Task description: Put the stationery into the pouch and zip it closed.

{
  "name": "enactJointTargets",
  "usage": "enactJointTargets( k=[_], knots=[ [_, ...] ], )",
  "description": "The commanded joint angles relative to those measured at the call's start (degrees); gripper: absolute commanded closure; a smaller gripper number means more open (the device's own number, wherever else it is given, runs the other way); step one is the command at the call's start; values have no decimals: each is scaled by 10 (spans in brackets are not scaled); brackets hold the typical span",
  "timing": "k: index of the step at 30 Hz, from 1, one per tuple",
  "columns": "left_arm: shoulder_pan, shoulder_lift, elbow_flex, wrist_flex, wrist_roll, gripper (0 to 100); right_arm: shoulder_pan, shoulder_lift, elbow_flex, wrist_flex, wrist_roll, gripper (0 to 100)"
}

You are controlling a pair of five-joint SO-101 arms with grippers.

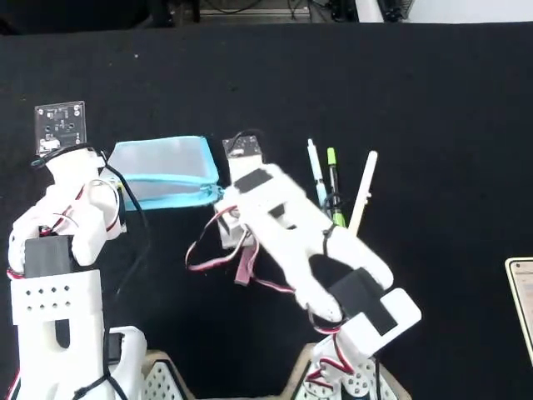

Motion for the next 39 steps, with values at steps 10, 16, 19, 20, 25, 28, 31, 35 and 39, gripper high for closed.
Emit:
enactJointTargets(
  k=[10, 16, 19, 20, 25, 28, 31, 35, 39],
  knots=[
    [-7, -5, -3, -11, 7, 970, 125, -85, -83, 142, 61, 808],
    [-7, -5, -3, -11, 7, 970, 10, -87, -36, 118, 62, 808],
    [-7, -5, -3, -11, 7, 970, -20, -87, -10, 95, 54, 808],
    [-7, -5, -3, -11, 8, 970, -22, -87, -6, 87, 40, 808],
    [-7, -5, -3, -10, 6, 970, -23, -87, 30, 20, -21, 808],
    [-7, -5, -3, -11, 6, 970, -23, -87, 52, -18, -27, 808],
    [-7, -5, -3, -10, 5, 970, -24, -87, 55, -26, -28, 808],
    [-7, -5, -3, -10, 5, 970, -24, -87, 58, -39, -28, 808],
    [-7, -5, -3, -10, 5, 970, -24, -70, 55, -50, -28, 808]
  ],
)
